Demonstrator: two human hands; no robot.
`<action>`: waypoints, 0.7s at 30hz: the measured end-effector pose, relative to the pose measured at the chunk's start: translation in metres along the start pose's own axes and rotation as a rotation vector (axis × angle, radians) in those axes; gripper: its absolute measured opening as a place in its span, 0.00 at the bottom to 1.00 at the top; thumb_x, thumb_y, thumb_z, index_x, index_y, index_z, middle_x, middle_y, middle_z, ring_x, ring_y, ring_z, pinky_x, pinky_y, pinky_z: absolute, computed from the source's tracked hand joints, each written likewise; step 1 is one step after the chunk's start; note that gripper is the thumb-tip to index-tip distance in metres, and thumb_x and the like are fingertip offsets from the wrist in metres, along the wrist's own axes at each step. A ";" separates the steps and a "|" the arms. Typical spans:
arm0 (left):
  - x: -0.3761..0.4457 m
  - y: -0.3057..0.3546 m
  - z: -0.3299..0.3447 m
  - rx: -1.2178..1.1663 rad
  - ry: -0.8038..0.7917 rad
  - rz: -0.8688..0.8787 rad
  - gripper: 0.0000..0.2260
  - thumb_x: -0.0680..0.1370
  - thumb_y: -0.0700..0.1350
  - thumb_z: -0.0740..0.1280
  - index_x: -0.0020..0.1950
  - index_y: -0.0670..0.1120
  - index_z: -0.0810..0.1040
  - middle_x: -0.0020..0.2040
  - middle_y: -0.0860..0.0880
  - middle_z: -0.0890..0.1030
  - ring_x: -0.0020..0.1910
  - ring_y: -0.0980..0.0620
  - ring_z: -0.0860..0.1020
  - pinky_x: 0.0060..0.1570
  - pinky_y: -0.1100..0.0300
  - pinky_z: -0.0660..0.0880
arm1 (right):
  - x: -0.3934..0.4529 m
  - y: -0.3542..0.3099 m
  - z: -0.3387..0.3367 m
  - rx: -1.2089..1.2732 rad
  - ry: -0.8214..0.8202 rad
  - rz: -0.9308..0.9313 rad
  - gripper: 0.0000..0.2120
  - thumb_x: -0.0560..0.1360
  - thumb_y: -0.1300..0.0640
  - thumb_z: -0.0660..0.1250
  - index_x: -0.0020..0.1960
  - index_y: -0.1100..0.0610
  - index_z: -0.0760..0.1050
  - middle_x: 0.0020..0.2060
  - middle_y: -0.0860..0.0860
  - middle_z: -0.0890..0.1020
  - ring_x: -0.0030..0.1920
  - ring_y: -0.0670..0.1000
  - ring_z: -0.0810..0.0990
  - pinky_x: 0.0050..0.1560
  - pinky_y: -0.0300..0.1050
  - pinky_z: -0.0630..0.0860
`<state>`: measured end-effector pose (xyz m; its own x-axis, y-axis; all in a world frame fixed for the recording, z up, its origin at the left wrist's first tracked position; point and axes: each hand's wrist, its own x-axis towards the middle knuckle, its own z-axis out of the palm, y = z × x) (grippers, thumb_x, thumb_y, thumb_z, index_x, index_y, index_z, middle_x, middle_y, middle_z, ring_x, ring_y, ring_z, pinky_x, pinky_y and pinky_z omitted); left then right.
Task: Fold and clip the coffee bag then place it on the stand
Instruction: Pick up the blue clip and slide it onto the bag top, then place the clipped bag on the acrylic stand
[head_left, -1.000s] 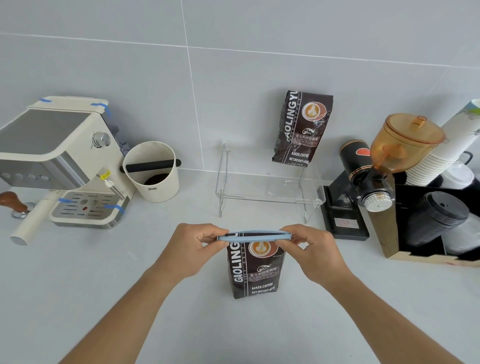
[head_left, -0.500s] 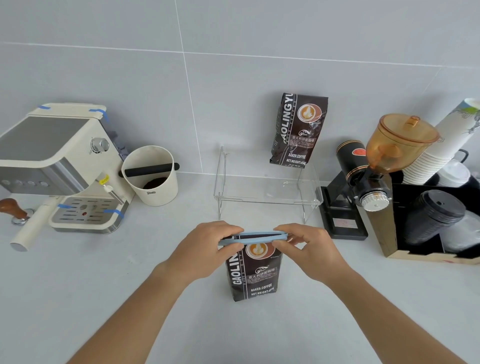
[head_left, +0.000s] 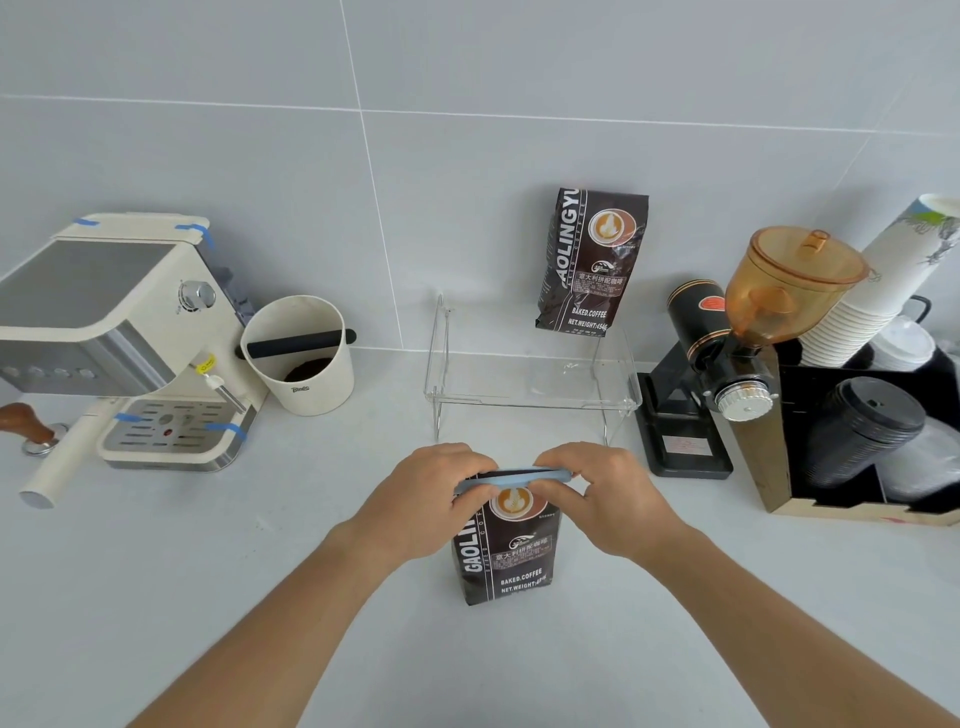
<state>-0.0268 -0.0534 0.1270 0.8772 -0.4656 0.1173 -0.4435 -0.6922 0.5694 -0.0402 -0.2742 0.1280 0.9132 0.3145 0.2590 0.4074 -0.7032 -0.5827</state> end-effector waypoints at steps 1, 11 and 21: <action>0.000 0.000 0.000 0.004 0.004 -0.003 0.11 0.77 0.52 0.64 0.53 0.50 0.80 0.45 0.51 0.82 0.44 0.51 0.77 0.43 0.56 0.74 | 0.000 0.001 0.000 0.011 -0.006 0.010 0.10 0.72 0.54 0.73 0.50 0.59 0.82 0.41 0.52 0.86 0.39 0.49 0.80 0.39 0.27 0.68; -0.012 -0.016 -0.001 -0.280 0.026 -0.225 0.18 0.70 0.49 0.75 0.60 0.55 0.80 0.50 0.64 0.81 0.51 0.73 0.76 0.50 0.79 0.69 | -0.002 0.017 0.003 0.270 -0.183 0.249 0.13 0.70 0.53 0.74 0.54 0.47 0.80 0.43 0.40 0.84 0.48 0.41 0.80 0.48 0.41 0.79; -0.036 -0.039 0.035 -0.746 -0.007 -0.492 0.21 0.62 0.40 0.78 0.53 0.54 0.81 0.52 0.54 0.86 0.54 0.52 0.83 0.58 0.50 0.77 | -0.010 0.041 0.024 0.370 -0.386 0.445 0.27 0.65 0.52 0.75 0.60 0.35 0.72 0.55 0.41 0.82 0.55 0.45 0.79 0.54 0.49 0.81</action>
<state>-0.0473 -0.0286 0.0722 0.9345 -0.2153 -0.2834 0.2201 -0.2764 0.9355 -0.0331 -0.2909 0.0829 0.8997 0.2990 -0.3180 -0.0957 -0.5756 -0.8121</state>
